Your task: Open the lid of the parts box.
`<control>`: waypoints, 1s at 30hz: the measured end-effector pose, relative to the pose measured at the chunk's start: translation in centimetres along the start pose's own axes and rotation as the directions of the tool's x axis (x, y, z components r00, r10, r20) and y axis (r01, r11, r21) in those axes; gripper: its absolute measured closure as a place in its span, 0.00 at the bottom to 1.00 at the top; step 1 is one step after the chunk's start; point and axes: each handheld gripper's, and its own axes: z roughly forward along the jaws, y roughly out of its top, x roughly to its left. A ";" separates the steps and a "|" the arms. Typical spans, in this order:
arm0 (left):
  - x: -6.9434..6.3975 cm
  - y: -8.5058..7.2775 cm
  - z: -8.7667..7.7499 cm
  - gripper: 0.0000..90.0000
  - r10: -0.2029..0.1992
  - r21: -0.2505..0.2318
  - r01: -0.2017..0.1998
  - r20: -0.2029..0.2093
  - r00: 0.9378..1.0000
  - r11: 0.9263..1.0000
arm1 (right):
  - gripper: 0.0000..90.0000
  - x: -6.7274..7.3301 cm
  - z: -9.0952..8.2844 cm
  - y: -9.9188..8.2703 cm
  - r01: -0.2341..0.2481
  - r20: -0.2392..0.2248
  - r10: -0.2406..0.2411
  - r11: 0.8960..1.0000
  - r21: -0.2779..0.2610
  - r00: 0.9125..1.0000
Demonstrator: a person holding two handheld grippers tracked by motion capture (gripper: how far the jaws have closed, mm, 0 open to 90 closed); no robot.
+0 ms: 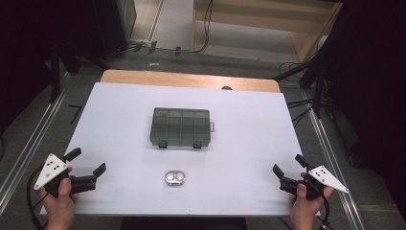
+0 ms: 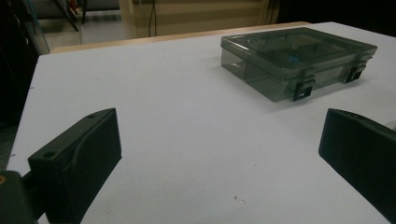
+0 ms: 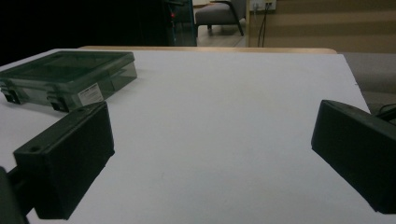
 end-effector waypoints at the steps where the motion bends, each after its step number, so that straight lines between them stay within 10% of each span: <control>1: -0.1 0.1 0.0 0.00 0.011 0.002 -0.011 -0.008 1.000 1.000 | 0.00 -0.1 -0.1 0.0 -0.010 -0.004 0.010 1.000 -0.008 1.000; 20: -2.3 2.2 1.8 0.00 -0.005 0.043 0.000 0.096 0.995 0.999 | 0.00 1.6 1.0 2.1 0.001 -0.050 -0.002 1.000 -0.009 0.999; 30: -3.5 4.1 2.2 0.00 0.022 -0.015 -0.020 0.136 0.991 1.000 | 0.00 2.7 1.9 3.5 0.048 -0.067 -0.048 0.999 0.004 0.997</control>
